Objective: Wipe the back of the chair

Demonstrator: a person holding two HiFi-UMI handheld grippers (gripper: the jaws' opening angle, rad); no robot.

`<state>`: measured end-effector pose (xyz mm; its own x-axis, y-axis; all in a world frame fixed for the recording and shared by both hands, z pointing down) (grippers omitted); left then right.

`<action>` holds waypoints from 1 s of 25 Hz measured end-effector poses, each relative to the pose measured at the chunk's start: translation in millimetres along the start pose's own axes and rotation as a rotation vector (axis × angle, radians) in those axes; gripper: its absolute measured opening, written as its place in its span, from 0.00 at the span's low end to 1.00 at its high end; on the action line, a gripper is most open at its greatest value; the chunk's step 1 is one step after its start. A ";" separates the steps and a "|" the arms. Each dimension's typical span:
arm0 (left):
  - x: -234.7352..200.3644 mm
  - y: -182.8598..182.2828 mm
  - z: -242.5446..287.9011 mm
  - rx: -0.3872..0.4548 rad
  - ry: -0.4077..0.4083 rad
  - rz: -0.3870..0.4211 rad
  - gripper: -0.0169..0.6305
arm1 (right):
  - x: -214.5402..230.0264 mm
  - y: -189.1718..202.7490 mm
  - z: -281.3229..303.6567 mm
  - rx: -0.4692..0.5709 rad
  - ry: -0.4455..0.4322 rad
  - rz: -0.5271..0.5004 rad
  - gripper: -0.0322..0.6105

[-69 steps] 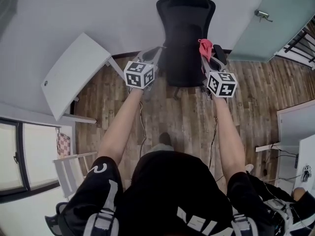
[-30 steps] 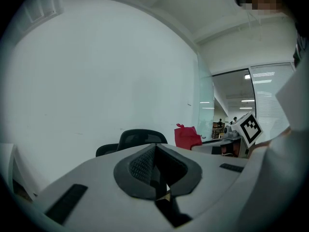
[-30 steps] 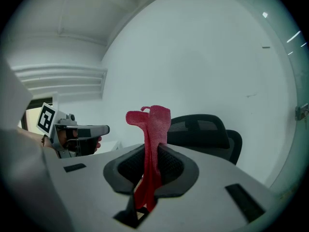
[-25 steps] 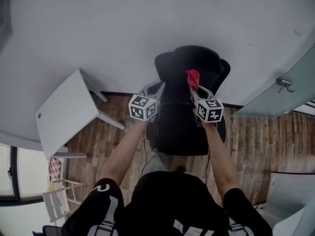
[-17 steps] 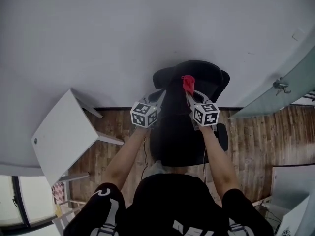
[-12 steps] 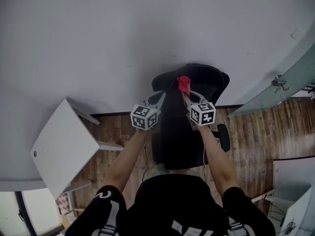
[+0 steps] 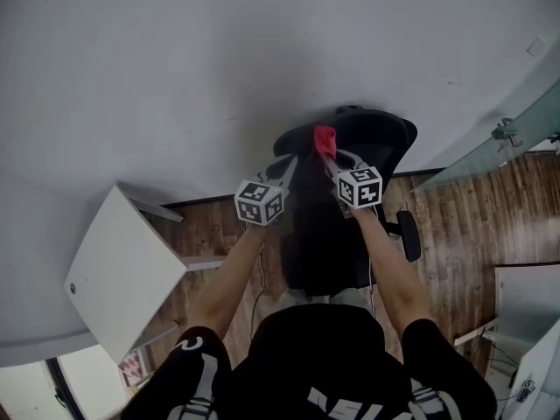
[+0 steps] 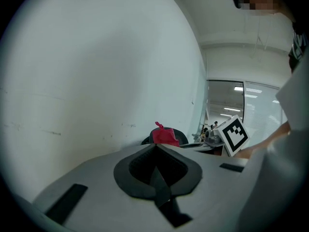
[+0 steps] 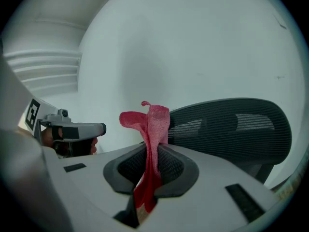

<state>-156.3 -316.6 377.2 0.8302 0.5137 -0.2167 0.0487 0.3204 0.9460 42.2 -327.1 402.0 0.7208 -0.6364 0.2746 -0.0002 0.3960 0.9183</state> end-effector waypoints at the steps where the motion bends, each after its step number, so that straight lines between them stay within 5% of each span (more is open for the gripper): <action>1: 1.0 -0.7 2.3 0.001 -0.007 -0.002 0.06 | 4.5 -1.8 1.5 0.000 -0.005 0.000 0.15; 14: 54.4 -12.1 32.1 0.013 -0.117 0.012 0.06 | 73.0 -16.4 -17.9 0.003 -0.010 0.030 0.15; 25: 91.6 -17.4 56.7 0.022 -0.140 0.021 0.06 | 129.7 -24.7 -62.5 0.032 0.111 0.042 0.16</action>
<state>-49.6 -320.3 354.6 0.9004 0.4035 -0.1624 0.0414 0.2922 0.9555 179.1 -378.0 397.1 0.7922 -0.5414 0.2816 -0.0530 0.3986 0.9156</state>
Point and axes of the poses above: the fingertips, and each gripper's own axes: z forward along the fingers, x to its right, y out of its underside, the point moved 9 cm from there along -z, backward along the fingers, and after that the axes turned 14 degrees about -y, right-handed, at the moved point
